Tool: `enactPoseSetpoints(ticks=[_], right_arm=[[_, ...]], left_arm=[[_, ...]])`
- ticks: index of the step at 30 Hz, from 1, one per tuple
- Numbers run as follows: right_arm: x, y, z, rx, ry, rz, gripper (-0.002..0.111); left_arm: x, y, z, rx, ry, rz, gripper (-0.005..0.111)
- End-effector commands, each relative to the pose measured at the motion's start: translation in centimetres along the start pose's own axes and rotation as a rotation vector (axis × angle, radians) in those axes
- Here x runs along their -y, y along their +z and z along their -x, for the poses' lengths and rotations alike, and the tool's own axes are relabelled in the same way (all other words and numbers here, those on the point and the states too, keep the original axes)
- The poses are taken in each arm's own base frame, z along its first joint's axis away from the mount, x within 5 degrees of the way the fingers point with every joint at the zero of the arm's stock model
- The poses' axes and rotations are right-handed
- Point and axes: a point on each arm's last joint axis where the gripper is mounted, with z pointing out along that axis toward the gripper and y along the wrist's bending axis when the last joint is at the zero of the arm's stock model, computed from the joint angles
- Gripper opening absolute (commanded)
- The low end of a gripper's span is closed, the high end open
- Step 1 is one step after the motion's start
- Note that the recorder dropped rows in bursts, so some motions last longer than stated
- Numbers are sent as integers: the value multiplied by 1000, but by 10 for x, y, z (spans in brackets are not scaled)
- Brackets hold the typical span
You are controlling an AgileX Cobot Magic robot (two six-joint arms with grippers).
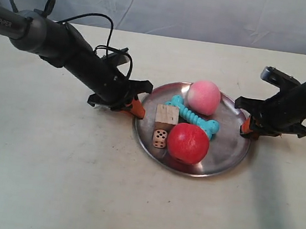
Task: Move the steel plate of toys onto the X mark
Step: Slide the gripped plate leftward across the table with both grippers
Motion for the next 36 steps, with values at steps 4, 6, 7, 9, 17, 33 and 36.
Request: enactPoseSetpoints(ticks=[4,6,7,9,17,33,36], right_arm=[[-4,19,-22,-181,-2,58,-1],[-6,19,-26,-219,1,82,-1],[-7,18,-27,-237,5,97,-1],[-9,17,-29,-258,11,114,-1],[-13,15,-34,-327,18,162,-1],[-35,-15,-5,-410,-29,265,-1],[-40,-22,6,-390,-32,270,-1]], left_arm=[[-2,16,-11,-54,18,-14,0],[0,15,-13,-74,17,-30,0],[0,15,-14,-87,17,-38,0],[3,14,-15,-113,22,-57,0],[19,5,-6,-175,54,-110,0],[33,-21,3,-390,144,-3,0],[36,-27,12,-366,171,35,0]])
